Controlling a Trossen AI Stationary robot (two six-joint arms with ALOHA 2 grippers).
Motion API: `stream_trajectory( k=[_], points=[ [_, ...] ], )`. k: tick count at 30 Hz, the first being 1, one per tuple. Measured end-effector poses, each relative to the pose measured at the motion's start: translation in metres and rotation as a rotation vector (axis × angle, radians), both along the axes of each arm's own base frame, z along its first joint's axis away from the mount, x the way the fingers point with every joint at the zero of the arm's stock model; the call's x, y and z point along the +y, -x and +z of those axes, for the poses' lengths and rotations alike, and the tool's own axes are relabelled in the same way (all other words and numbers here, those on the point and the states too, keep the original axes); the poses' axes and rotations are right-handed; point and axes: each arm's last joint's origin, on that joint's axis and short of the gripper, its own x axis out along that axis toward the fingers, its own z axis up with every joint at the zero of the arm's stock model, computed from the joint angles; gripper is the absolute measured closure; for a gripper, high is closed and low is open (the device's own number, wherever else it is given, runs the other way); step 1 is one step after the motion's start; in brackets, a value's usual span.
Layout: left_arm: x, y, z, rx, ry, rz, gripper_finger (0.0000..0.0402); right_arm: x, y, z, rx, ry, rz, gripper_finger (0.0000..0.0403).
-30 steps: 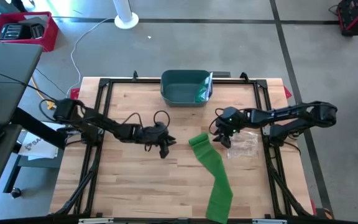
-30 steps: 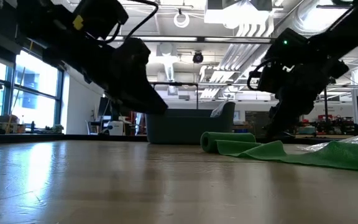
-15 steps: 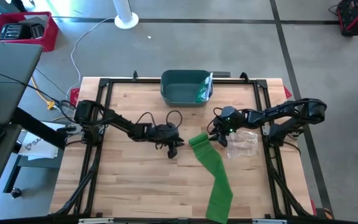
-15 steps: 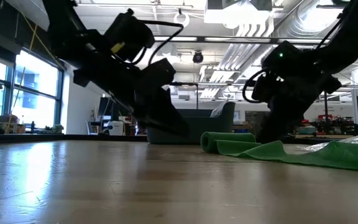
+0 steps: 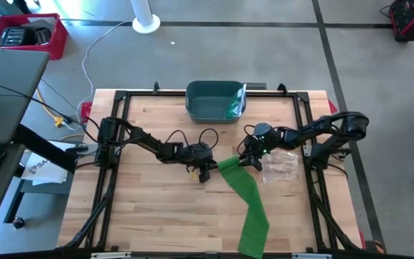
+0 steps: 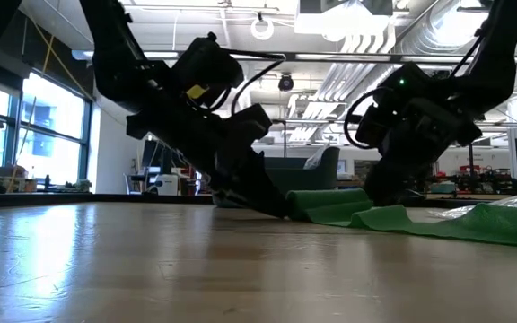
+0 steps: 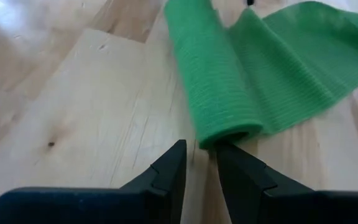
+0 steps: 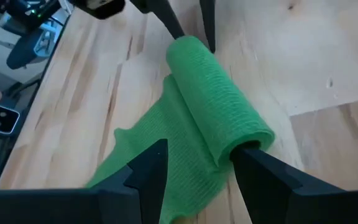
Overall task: Roll bandage
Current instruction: Roll the green bandage
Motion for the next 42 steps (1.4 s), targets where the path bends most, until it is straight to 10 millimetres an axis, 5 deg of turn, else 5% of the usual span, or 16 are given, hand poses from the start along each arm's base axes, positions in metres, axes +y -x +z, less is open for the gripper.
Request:
stream_trajectory(
  k=[33, 42],
  points=[
    [0.003, -0.003, 0.011, -0.076, -0.118, 0.015, 0.0316, 0.000, -0.006, 0.003, -0.070, 0.021, -0.010, 0.0231],
    [-0.010, -0.002, 0.018, -0.085, -0.245, 0.063, 0.0392, -0.001, -0.007, 0.003, -0.070, 0.054, -0.036, 0.0231]
  ],
)
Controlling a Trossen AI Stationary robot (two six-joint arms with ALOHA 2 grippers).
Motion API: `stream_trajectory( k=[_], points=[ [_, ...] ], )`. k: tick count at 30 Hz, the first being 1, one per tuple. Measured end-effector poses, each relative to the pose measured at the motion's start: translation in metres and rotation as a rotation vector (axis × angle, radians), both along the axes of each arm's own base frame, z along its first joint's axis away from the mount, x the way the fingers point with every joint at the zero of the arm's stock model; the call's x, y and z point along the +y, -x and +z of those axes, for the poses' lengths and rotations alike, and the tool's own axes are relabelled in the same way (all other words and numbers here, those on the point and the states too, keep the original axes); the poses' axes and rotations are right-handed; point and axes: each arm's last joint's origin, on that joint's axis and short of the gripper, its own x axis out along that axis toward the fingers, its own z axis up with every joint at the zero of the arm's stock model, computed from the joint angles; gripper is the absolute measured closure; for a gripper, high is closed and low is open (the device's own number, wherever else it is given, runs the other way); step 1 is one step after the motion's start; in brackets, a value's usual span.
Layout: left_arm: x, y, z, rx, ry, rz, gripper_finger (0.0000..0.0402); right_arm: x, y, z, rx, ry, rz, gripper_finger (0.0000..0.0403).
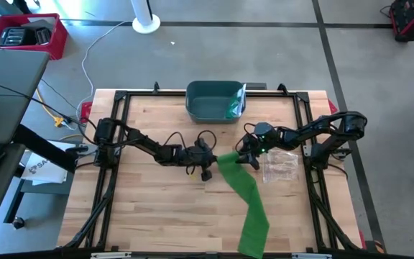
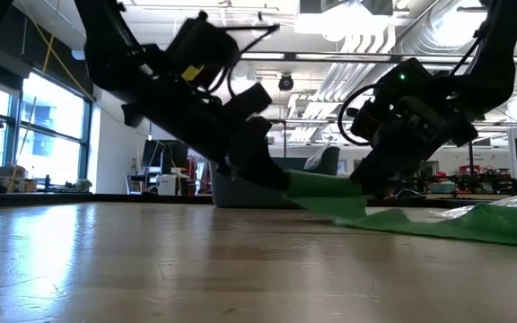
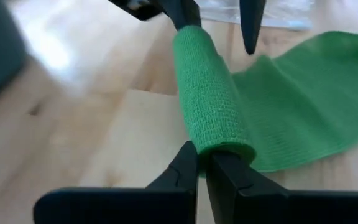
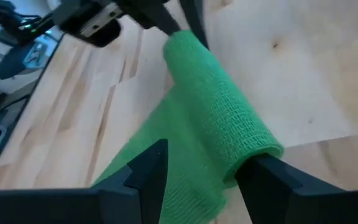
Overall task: Roll bandage
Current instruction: Roll the green bandage
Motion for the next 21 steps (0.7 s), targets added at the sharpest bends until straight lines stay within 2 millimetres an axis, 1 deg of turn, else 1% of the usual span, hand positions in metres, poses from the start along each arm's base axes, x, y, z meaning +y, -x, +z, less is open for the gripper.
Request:
stream_trajectory(
  k=[2, 5, 7, 11, 15, 18, 21],
  points=[
    [-0.006, 0.003, 0.007, 0.006, -0.058, 0.045, 0.0391, -0.001, 0.000, 0.002, 0.000, 0.028, -0.019, 0.0231],
    [-0.015, 0.012, 0.023, 0.043, -0.171, 0.144, 0.0395, -0.001, 0.003, 0.005, 0.033, 0.056, -0.056, 0.0231],
    [-0.021, 0.020, 0.038, 0.065, -0.258, 0.212, 0.0397, 0.000, 0.008, 0.008, 0.059, 0.081, -0.071, 0.0231],
    [-0.029, 0.037, 0.068, 0.093, -0.416, 0.300, 0.0397, 0.003, 0.015, 0.024, 0.063, 0.140, -0.099, 0.0231],
    [-0.030, 0.055, 0.097, 0.105, -0.510, 0.332, 0.0397, 0.013, 0.019, 0.045, -0.017, 0.158, -0.068, 0.0231],
    [-0.032, 0.065, 0.122, 0.058, -0.538, 0.316, 0.0397, 0.022, 0.022, 0.058, -0.077, 0.166, -0.031, 0.0231],
    [-0.036, 0.075, 0.151, -0.031, -0.562, 0.293, 0.0398, 0.028, 0.025, 0.070, -0.129, 0.175, -0.012, 0.0231]
  ],
)
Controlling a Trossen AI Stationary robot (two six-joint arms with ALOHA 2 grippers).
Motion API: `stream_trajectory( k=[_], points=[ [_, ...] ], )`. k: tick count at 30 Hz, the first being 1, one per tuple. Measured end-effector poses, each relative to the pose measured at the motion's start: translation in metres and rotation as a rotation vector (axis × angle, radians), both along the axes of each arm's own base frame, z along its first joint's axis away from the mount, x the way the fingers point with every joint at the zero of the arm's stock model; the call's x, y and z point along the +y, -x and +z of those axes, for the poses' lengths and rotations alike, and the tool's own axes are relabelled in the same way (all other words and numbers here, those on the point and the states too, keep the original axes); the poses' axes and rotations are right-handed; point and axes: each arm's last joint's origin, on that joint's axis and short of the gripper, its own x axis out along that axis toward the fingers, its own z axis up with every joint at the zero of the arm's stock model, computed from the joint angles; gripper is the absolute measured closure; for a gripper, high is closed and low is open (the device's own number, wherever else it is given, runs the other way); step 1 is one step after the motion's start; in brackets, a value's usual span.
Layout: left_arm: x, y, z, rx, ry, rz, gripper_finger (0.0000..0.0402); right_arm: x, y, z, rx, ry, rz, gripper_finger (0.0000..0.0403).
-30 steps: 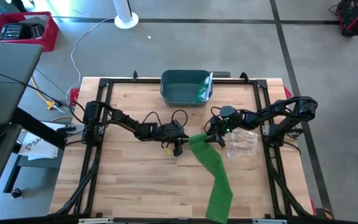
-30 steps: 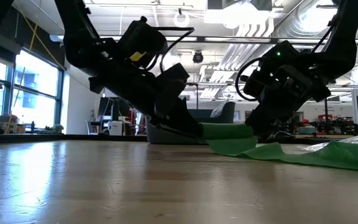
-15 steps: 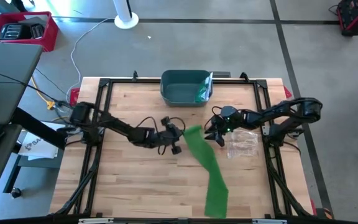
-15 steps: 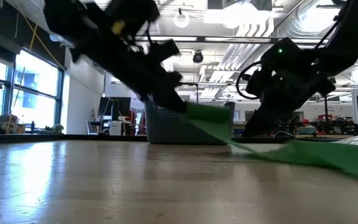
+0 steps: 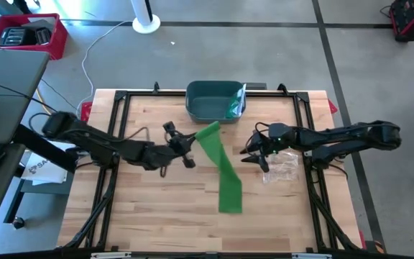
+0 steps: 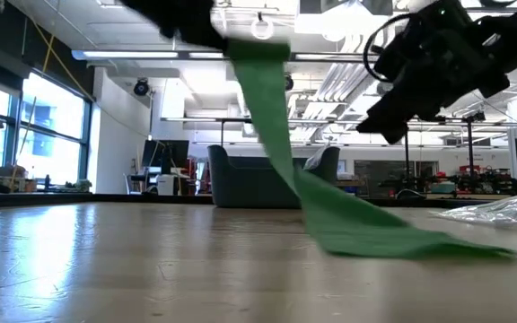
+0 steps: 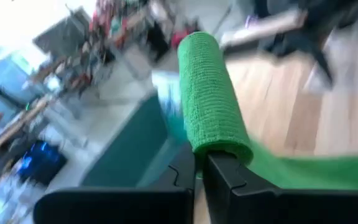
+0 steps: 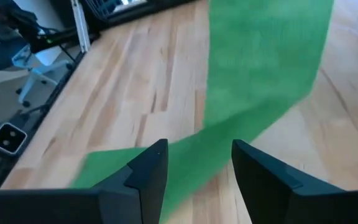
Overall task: Roll bandage
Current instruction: Roll the green bandage
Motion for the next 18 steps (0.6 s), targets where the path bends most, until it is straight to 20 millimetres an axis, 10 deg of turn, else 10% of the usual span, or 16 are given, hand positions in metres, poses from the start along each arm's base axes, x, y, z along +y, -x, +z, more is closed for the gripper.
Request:
stream_trajectory(
  k=[12, 18],
  points=[
    [-0.022, 0.008, 0.131, -0.191, -0.180, -0.266, 0.0398, 0.000, 0.004, 0.012, -0.048, 0.039, -0.044, 0.0231],
    [-0.028, -0.019, 0.145, -0.065, -0.207, -0.326, 0.0398, 0.001, 0.005, 0.010, -0.024, 0.035, -0.044, 0.0231]
  ],
)
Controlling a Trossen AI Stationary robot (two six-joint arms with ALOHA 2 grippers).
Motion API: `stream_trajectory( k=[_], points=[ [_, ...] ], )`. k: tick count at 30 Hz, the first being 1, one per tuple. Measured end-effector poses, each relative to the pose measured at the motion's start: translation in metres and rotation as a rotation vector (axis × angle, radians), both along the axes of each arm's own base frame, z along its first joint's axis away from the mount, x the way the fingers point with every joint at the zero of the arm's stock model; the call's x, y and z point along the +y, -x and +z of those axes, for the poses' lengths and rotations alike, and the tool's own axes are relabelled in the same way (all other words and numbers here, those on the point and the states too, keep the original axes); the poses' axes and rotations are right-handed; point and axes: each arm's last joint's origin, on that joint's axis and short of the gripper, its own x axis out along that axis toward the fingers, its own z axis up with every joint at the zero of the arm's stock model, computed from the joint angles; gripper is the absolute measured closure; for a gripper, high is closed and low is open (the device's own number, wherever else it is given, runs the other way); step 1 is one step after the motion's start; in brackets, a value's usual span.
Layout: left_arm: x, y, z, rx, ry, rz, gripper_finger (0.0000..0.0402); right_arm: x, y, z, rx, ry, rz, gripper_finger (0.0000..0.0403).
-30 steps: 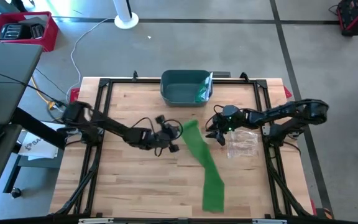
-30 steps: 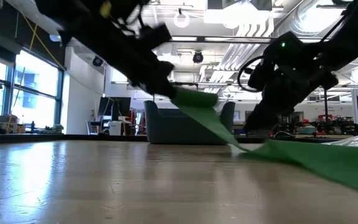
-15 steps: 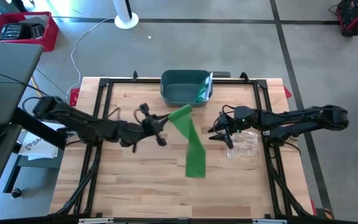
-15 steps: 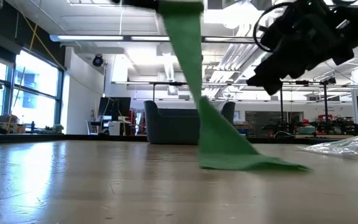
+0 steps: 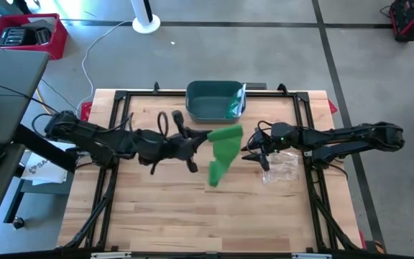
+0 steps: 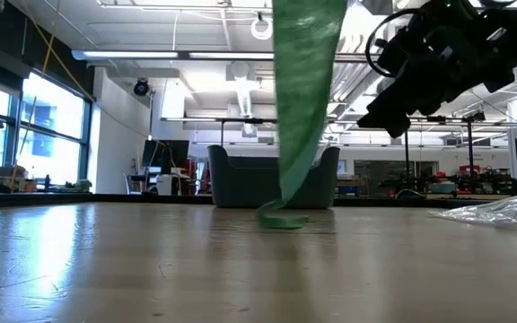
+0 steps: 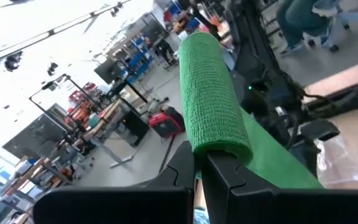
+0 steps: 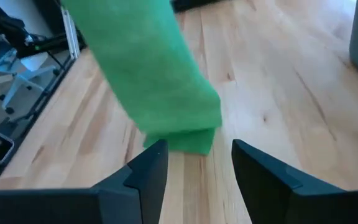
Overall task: Roll bandage
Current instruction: Roll the green bandage
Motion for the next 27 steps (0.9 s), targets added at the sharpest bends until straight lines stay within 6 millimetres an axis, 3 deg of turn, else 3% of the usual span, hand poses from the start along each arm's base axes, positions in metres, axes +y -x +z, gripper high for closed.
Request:
stream_trajectory(
  k=[7, 16, 22, 27],
  points=[
    [-0.021, 0.003, 0.036, -0.061, -0.015, -0.044, 0.0396, 0.003, 0.005, -0.004, 0.079, -0.005, -0.046, 0.0231],
    [-0.055, 0.030, 0.080, -0.169, -0.028, -0.089, 0.0395, 0.020, 0.015, 0.009, 0.041, -0.004, -0.045, 0.0231],
    [-0.062, 0.038, 0.087, -0.169, -0.028, 0.005, 0.0395, 0.023, 0.020, 0.017, -0.007, -0.001, -0.044, 0.0231],
    [-0.044, 0.031, 0.068, -0.029, -0.031, 0.186, 0.0394, 0.022, 0.020, 0.017, -0.005, 0.009, -0.068, 0.0231]
  ],
)
